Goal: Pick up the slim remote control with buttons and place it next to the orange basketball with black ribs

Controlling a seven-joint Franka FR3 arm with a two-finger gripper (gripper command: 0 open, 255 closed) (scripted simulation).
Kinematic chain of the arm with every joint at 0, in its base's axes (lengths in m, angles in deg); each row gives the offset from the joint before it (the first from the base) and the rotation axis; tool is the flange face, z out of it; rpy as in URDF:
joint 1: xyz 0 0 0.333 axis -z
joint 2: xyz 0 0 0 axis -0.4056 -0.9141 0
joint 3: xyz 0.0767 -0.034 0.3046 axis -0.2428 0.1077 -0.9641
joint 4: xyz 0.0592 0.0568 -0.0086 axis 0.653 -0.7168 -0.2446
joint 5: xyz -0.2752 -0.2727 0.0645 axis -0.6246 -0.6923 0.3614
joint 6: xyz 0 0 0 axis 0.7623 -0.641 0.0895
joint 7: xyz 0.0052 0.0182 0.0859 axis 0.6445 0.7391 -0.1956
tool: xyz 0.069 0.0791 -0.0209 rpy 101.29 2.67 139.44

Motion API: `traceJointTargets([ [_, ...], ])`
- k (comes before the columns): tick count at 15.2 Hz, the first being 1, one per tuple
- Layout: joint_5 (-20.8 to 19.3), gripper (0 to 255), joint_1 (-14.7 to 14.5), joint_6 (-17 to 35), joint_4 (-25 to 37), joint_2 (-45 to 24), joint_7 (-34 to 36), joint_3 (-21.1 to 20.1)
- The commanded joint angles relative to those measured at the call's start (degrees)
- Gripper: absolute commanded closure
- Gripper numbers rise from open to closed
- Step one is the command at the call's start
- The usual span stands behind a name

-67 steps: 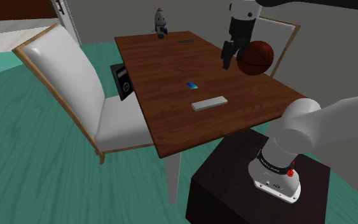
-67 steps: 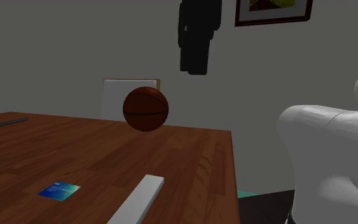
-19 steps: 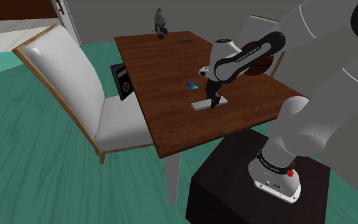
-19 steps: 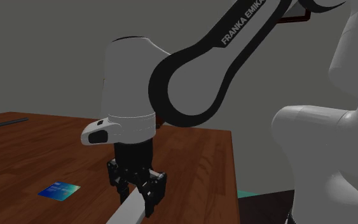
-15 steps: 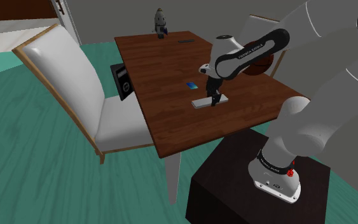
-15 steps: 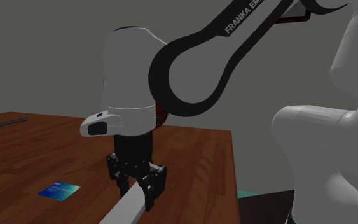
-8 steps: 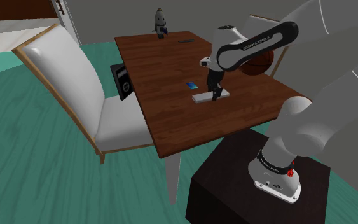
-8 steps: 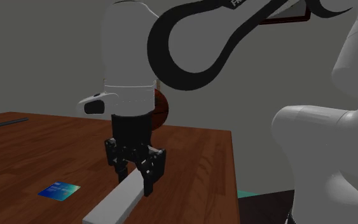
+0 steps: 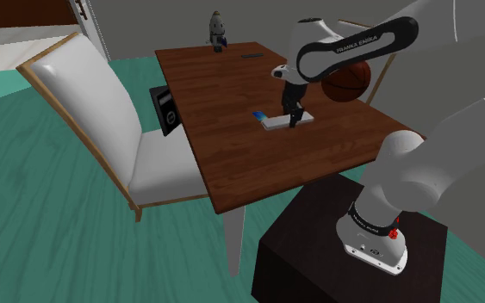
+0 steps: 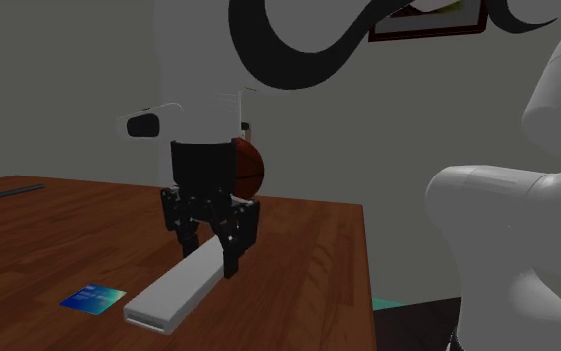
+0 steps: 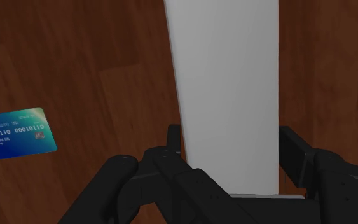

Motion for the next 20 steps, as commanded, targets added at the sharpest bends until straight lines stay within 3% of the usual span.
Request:
traceJointTargets([
  [1,0.1,255,0.0,-1.8,1.0,0.7,0.1,-0.4],
  [20,1.9,255,-0.5,-17.2,13.4,3.8,-0.2,-3.5],
])
